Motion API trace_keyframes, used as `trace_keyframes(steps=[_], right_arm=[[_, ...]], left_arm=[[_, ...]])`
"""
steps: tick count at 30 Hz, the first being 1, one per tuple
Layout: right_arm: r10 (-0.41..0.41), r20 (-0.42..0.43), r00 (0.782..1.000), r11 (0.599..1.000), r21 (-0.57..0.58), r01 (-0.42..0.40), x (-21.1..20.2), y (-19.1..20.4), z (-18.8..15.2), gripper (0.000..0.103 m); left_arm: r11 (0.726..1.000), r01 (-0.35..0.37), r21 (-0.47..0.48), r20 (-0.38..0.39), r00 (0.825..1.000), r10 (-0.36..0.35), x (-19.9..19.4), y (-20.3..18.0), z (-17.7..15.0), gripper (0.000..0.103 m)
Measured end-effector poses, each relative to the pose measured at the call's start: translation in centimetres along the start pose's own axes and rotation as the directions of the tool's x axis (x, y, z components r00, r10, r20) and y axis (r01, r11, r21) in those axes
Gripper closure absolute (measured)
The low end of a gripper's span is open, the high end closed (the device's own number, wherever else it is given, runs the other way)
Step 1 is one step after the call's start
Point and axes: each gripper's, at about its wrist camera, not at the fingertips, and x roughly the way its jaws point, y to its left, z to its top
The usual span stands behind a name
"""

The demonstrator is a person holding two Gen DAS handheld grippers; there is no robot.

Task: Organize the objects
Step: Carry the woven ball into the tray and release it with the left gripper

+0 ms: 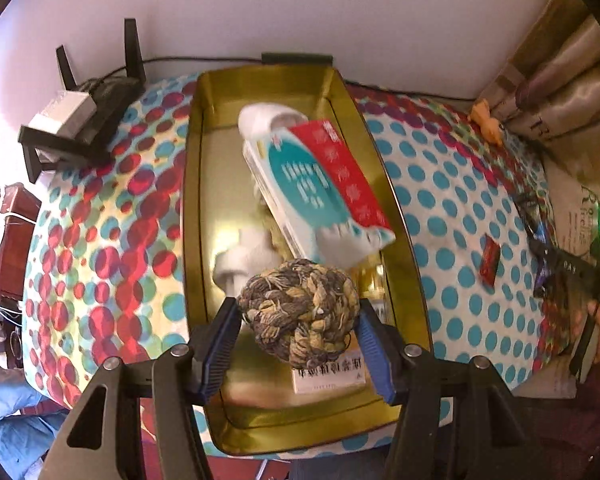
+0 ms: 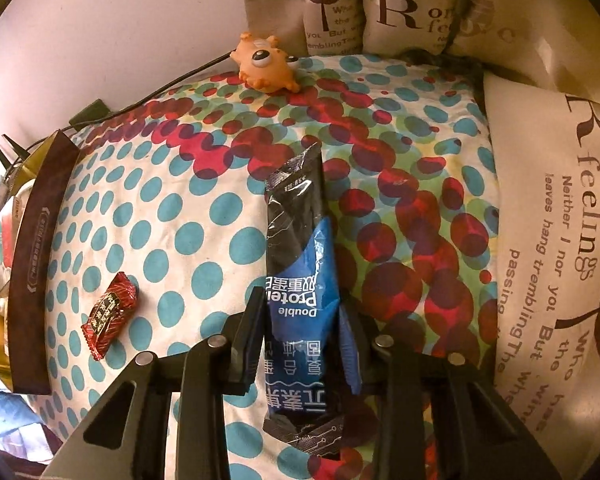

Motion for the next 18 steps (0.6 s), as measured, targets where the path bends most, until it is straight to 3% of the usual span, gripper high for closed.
trace_keyframes(steps=[8,12,18], right_arm=[[0.001,-0.006,1.0,1.0,0.022,-0.001,0.3,0.0,0.2,0.069],[-0.018,-0.005,1.0,1.0,0.017,0.019,0.5,0.4,0.3,0.067],[-0.046,-0.007,0.999,0.999,-0.013,0.046,0.7,0.9,0.3,0.072]], left_arm=[[0.998,0.053,0.031,-0.046,0.998,-0.051,0.1,-0.5,-1.4,0.042],[0.997,0.081,0.017,-0.038,0.996,-0.08,-0.9,-0.2,-1.3,0.034],[0.997,0.074,-0.03,-0.003,0.997,-0.075,-2.4,1.1,-0.7,0.033]])
